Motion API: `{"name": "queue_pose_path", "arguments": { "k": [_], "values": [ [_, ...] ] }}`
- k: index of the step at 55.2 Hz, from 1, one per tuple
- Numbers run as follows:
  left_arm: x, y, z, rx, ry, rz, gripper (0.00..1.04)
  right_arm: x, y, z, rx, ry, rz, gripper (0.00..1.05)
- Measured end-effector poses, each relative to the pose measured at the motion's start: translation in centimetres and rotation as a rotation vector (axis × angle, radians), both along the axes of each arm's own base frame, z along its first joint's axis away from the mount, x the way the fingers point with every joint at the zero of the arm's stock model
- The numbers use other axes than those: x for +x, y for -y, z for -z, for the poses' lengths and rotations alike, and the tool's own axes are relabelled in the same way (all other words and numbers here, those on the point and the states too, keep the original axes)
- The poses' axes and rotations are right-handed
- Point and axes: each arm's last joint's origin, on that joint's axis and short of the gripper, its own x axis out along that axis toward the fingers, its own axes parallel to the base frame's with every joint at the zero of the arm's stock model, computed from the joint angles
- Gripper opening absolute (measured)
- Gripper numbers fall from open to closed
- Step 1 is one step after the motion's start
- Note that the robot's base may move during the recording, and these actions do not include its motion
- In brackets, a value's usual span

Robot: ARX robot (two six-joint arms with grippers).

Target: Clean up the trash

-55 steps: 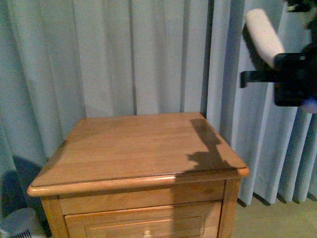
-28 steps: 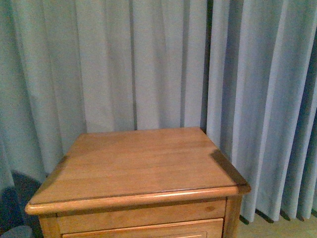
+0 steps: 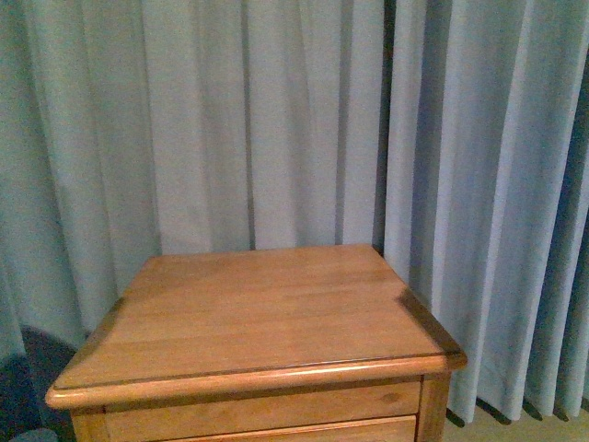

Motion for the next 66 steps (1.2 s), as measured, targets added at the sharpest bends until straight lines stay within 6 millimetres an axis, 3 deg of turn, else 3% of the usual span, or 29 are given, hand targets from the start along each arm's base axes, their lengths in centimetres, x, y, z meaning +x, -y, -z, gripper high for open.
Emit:
{"name": "queue_pose_path", "arguments": {
  "k": [66],
  "values": [
    [-0.07, 0.04, 0.06, -0.003, 0.002, 0.004, 0.28, -0.01, -0.03, 0.20, -0.003, -0.003, -0.001, 0.19]
  ]
}}
